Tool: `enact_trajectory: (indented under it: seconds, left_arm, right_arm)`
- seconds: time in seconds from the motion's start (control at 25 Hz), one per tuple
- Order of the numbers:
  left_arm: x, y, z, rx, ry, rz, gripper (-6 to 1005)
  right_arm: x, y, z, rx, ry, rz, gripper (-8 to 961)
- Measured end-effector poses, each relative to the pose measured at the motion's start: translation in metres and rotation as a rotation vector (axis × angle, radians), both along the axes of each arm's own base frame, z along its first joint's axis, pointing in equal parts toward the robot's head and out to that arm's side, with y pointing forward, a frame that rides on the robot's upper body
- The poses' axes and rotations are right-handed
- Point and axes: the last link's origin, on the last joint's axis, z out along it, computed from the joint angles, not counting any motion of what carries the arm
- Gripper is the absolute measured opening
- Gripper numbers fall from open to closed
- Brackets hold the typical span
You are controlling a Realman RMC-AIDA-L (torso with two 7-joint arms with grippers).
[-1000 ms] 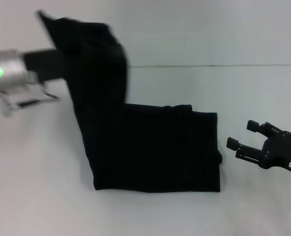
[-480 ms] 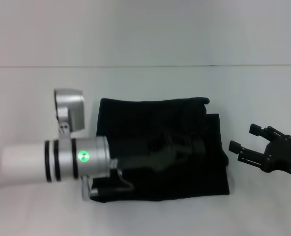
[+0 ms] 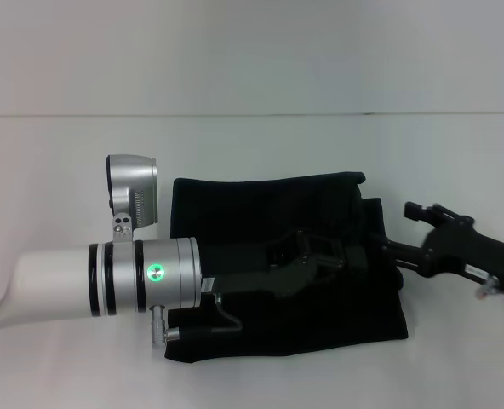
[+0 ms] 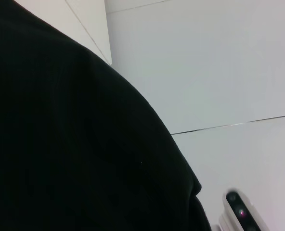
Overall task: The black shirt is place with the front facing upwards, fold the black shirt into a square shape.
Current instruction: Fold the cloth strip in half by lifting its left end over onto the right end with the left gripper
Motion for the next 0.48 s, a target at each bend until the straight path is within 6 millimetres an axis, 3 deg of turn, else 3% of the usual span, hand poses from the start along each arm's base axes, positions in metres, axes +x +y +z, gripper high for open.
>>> enact_trajectory:
  seconds: [0.28,0.48]
  left_arm:
    - [-0.001,-0.001,0.000,-0.006,0.009,-0.017,57]
    - [-0.003,-0.005,-0.002,-0.011,0.025,-0.035,58]
  right_arm:
    - [-0.024,0.037,-0.016,-0.004,-0.086,-0.002,942]
    - [-0.034,0.053,-0.019,0.028,-0.092,-0.031,941]
